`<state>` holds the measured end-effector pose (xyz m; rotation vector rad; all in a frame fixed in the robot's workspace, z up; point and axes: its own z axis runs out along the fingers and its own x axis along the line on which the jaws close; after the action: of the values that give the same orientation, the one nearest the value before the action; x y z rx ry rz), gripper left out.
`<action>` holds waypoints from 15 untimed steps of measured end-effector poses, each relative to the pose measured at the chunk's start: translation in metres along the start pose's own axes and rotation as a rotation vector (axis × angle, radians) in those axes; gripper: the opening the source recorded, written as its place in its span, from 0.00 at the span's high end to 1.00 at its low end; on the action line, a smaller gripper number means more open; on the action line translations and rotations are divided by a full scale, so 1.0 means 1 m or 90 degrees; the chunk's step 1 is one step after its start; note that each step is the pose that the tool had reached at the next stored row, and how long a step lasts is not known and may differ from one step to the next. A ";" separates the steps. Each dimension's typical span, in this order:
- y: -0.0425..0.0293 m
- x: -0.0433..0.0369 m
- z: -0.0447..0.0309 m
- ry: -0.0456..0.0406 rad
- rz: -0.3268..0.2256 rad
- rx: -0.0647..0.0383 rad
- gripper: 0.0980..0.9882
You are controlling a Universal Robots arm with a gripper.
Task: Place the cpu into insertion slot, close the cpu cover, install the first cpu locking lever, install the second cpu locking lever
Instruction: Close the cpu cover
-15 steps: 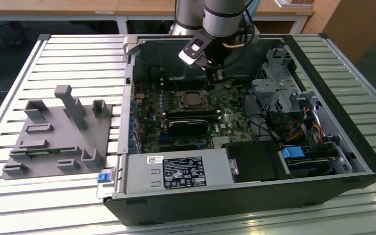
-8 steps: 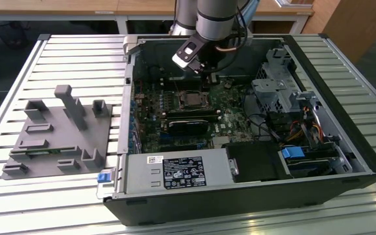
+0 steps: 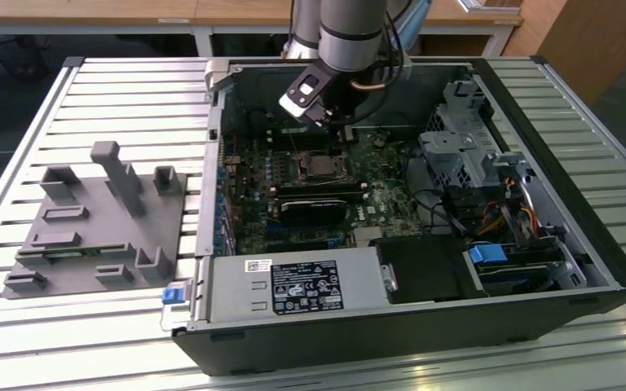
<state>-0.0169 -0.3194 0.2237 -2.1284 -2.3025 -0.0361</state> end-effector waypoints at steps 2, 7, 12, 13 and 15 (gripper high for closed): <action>-0.0063 0.0005 0.0017 0.0001 0.000 0.000 0.99; -0.0193 0.0015 0.0039 0.0001 -0.001 0.000 0.99; -0.0257 0.0019 0.0086 0.0001 -0.002 0.000 0.99; -0.0268 0.0019 0.0096 0.0001 -0.002 0.000 0.99; -0.0294 0.0021 0.0115 0.0001 -0.002 0.000 0.99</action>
<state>-0.0462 -0.3193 0.2118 -2.1239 -2.3065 -0.0362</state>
